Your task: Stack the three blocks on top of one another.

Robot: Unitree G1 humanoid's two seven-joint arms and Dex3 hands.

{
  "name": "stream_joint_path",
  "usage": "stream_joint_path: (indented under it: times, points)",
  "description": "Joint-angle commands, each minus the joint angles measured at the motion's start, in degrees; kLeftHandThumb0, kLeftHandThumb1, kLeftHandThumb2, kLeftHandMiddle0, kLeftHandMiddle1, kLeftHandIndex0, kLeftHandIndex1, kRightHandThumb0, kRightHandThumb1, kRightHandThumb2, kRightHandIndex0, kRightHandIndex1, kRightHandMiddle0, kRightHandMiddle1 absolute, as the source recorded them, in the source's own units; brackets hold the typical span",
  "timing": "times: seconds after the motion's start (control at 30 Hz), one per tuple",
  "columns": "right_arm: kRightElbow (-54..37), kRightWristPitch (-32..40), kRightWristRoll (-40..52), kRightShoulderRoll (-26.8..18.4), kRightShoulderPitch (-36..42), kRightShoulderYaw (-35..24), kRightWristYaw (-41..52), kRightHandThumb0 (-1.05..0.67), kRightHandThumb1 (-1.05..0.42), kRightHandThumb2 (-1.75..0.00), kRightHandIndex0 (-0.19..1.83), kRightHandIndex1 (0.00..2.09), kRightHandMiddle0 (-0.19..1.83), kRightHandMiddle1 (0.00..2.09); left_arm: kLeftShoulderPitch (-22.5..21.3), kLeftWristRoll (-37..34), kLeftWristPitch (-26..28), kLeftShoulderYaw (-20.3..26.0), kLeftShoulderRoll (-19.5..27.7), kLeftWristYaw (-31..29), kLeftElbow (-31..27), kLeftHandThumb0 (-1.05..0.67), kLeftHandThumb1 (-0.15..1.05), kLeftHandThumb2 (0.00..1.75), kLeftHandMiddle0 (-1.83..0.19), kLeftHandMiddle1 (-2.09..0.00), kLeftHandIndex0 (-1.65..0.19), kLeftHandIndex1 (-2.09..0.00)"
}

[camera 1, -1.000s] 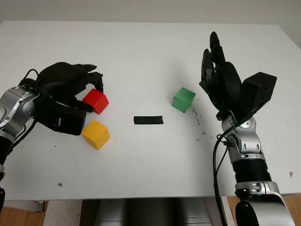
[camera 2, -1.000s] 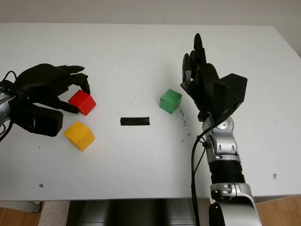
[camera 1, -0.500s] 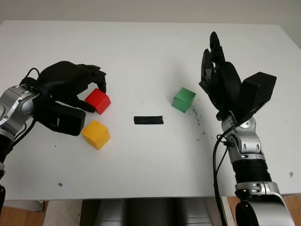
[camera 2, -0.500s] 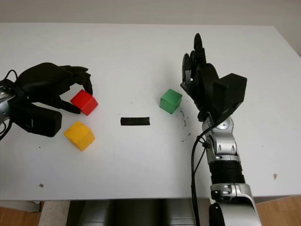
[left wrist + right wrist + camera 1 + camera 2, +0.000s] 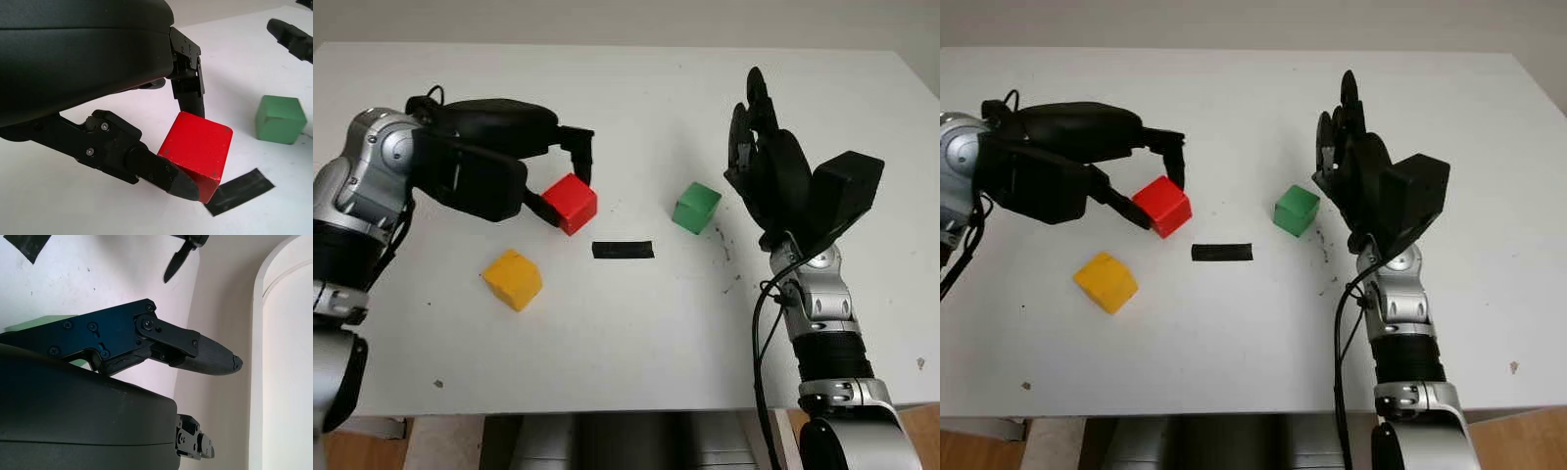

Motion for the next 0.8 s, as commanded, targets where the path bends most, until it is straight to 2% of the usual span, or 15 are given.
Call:
stream_joint_path:
  times: [0.0,0.13,0.2,0.4,0.5,0.77]
  points:
    - [-2.0,1.1,-0.1,0.3,0.9,0.3,-0.3,-0.65,-1.05,-0.72,-0.19,0.0,-0.19,0.0,-2.0,-0.3,1.4,-0.9,-1.6,-1.5,-1.2,-0.42,0.99,0.05,-0.19,-0.05,-0.29,-1.71]
    - [-2.6,1.8,-0.3,0.3,1.1,0.4,-0.6,-0.65,-1.05,-0.71,-0.19,0.0,-0.19,0.0,-2.6,-0.3,5.0,-1.9,-3.8,-4.1,-2.6,-0.4,1.0,0.06,-0.18,-0.05,-0.25,-1.8]
    - [-2.8,1.9,-0.4,0.4,1.3,0.5,-0.7,-0.65,-1.05,-0.7,-0.19,0.0,-0.19,0.0,-2.3,-0.9,5.0,-1.8,-5.0,-3.9,-2.3,-0.39,0.99,0.05,-0.19,-0.05,-0.26,-1.85]
    - [-4.0,2.3,-0.3,0.4,2.1,0.5,-1.0,-0.67,-1.05,-0.69,-0.19,0.0,-0.19,0.0,-0.7,-0.1,0.8,-2.3,-7.9,1.5,0.8,-0.43,0.99,0.06,-0.18,-0.05,-0.23,-1.94]
    - [-4.3,2.0,-0.3,0.4,2.4,0.5,-0.9,-0.66,-1.05,-0.69,-0.19,0.0,-0.19,0.0,1.1,0.2,0.7,-1.8,-8.8,4.9,1.3,-0.44,1.0,0.06,-0.19,-0.05,-0.23,-1.96]
    - [-4.8,2.3,-0.2,0.4,2.6,0.2,-1.1,-0.67,-1.05,-0.68,-0.19,0.0,-0.19,0.0,10.7,3.8,13.0,-0.3,-9.8,13.9,-9.5,-0.35,1.02,0.06,-0.23,-0.08,-0.19,-2.0]
